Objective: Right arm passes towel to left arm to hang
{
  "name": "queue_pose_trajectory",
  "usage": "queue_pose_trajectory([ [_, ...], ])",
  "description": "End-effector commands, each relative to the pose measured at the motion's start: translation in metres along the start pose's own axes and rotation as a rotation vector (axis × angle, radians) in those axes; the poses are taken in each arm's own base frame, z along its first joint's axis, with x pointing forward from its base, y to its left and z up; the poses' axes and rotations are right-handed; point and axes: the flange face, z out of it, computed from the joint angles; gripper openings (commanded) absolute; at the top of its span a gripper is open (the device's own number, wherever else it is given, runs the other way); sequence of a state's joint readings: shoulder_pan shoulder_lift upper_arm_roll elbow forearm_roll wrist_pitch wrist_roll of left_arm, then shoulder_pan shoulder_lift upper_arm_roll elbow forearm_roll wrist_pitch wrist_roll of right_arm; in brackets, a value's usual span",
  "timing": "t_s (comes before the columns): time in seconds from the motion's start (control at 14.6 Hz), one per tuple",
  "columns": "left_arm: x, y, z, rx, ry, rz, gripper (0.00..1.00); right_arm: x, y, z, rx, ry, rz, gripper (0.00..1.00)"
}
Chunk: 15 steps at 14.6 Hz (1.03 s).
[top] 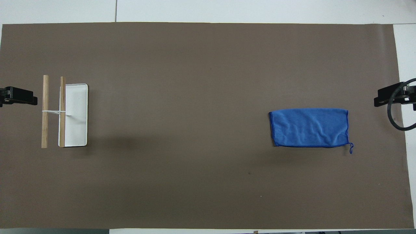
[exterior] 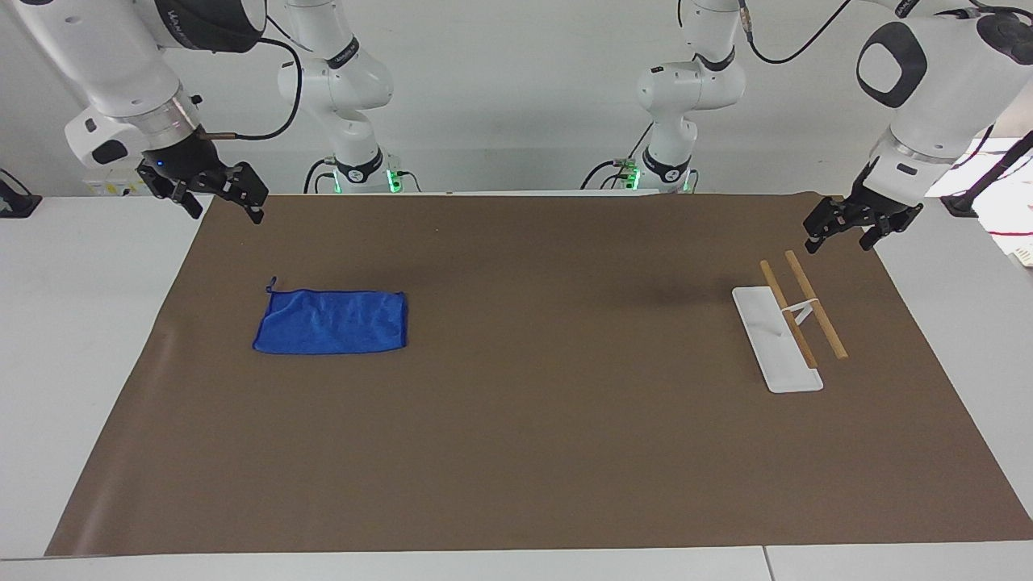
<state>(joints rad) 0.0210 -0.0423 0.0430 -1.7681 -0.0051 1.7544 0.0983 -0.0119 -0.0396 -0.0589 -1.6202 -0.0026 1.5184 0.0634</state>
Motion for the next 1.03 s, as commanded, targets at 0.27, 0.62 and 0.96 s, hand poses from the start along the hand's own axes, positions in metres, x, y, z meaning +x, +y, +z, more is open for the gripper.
queue_pose_trajectory([
  [0.27, -0.0039, 0.0006, -0.0034, 0.013, 0.015, 0.0, 1.0, -0.001, 0.0027, -0.0032, 0.028, 0.004, -0.005, 1.0],
  [0.62, -0.0039, 0.0006, -0.0034, 0.013, 0.015, 0.0, 1.0, 0.0004, 0.0027, -0.0013, 0.029, 0.015, -0.007, 1.0],
  [0.96, -0.004, 0.0006, -0.0032, 0.013, 0.013, 0.0, 1.0, 0.0012, -0.0005, -0.0022, 0.027, 0.024, -0.011, 1.0],
])
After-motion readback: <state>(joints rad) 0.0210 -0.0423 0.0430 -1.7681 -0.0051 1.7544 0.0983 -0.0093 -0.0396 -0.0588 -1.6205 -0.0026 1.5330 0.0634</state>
